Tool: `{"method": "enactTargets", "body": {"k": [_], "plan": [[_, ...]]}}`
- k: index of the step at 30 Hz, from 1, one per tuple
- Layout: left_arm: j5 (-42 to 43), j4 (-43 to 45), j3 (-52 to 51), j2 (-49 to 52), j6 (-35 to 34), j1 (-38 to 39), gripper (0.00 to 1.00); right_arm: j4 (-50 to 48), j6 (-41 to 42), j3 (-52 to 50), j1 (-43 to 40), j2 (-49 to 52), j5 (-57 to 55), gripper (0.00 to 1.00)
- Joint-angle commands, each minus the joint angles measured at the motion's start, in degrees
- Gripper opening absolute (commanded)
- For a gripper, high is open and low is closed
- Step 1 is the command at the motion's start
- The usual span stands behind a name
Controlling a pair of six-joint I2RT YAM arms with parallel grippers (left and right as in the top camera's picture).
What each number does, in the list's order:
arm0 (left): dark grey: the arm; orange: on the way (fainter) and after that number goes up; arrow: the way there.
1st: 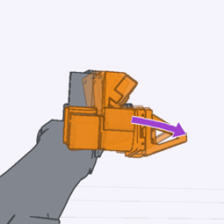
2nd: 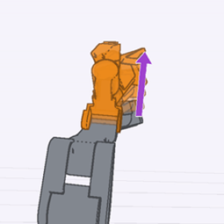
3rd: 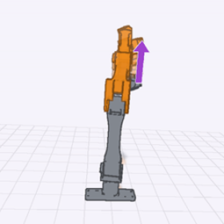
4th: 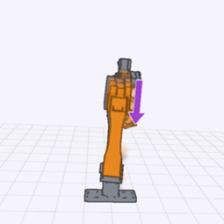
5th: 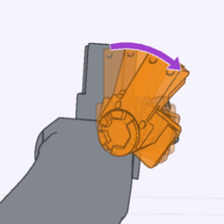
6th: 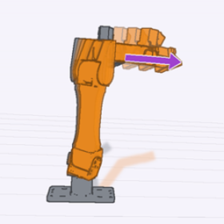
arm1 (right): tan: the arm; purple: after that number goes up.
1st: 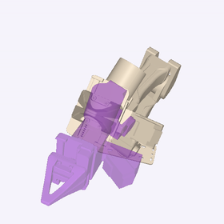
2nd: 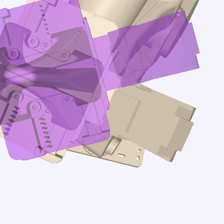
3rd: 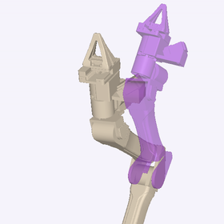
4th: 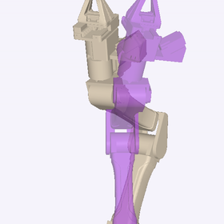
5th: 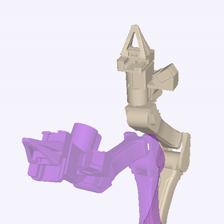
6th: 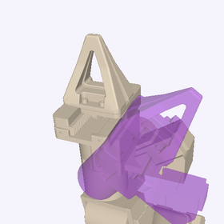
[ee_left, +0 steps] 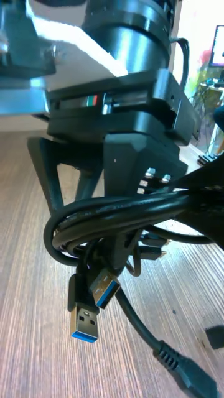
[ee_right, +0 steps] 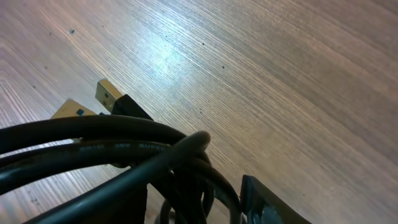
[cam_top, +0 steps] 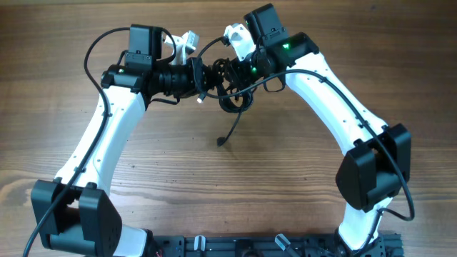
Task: Untangle cables
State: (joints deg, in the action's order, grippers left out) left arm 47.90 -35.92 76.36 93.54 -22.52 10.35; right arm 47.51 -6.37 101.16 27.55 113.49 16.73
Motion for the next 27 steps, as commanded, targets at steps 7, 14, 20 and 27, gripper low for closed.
{"method": "enactTargets", "body": {"k": [7, 14, 20, 27], "plan": [[2.6, 4.0, 0.6, -0.6, -7.2, -3.1, 0.04, 0.3, 8.6, 0.3, 0.0, 2.8, 0.7, 0.18], [-8.1, 3.5, 0.6, -0.6, -8.2, -5.9, 0.04, 0.6, 9.3, 0.6, -0.3, -0.5, 11.5, 0.04], [-17.9, -0.9, 0.6, -0.6, -8.2, -5.9, 0.04, 0.5, 7.9, 0.6, -2.7, -8.3, 22.3, 0.04], [-19.9, -4.2, 0.6, -0.6, -8.0, -5.6, 0.04, -2.6, 7.9, 0.6, -11.8, -12.2, 46.3, 0.04]]}}
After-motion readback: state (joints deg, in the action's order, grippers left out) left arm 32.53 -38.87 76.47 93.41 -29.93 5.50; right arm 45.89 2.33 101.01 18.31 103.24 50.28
